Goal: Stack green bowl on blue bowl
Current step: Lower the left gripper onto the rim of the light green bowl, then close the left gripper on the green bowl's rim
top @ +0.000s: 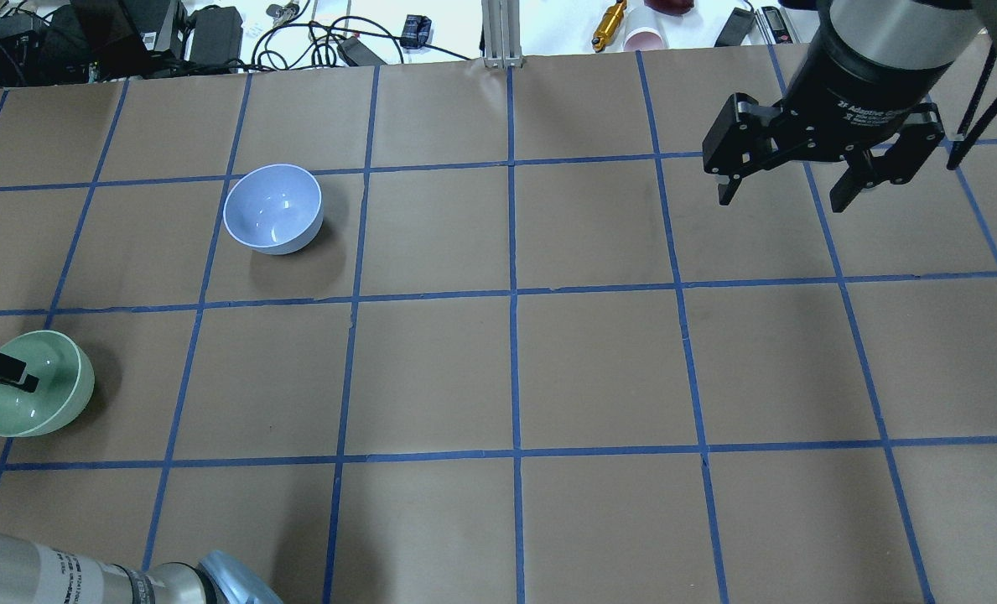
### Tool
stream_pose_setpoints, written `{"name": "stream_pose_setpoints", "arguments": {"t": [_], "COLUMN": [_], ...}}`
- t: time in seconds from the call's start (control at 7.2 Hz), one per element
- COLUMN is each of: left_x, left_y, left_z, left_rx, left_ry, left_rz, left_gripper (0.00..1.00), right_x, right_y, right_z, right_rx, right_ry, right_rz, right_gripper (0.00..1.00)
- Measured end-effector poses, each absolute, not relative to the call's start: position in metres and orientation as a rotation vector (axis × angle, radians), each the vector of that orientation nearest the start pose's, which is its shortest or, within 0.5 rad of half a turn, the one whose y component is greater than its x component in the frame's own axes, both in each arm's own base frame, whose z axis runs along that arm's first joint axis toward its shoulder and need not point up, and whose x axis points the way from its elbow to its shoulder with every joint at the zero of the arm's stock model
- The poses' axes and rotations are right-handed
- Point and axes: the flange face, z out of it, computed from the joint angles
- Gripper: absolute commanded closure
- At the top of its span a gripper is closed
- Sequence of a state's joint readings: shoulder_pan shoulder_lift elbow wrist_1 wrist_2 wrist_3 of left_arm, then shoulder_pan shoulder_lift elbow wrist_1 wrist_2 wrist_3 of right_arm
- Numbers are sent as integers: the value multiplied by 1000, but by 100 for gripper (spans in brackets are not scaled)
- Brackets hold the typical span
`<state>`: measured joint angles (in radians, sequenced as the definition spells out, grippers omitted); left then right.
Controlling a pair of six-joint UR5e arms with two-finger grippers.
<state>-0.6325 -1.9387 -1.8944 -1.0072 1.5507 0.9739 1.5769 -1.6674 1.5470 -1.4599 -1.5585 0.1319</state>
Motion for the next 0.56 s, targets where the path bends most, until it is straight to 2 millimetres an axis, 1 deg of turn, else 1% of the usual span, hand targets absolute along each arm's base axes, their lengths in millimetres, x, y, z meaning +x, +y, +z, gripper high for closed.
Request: {"name": "stream_pose_setpoints", "arguments": {"t": [0.28, 0.42, 0.56], "left_x": [357, 357, 357], "left_y": [-429, -429, -429], "left_z": [194, 191, 189], "left_rx": [54, 55, 56], "left_ry": [3257, 3260, 3264], "left_rz": [95, 97, 101], "left_gripper": [25, 47, 76], "right_x": [137, 137, 137], "right_y": [-448, -448, -448], "right_z": [534, 534, 534], "right_rx": [197, 197, 197], "right_ry": [3122, 3122, 3122], "right_rz": [-14, -14, -14], "right_gripper": [0, 0, 0]}}
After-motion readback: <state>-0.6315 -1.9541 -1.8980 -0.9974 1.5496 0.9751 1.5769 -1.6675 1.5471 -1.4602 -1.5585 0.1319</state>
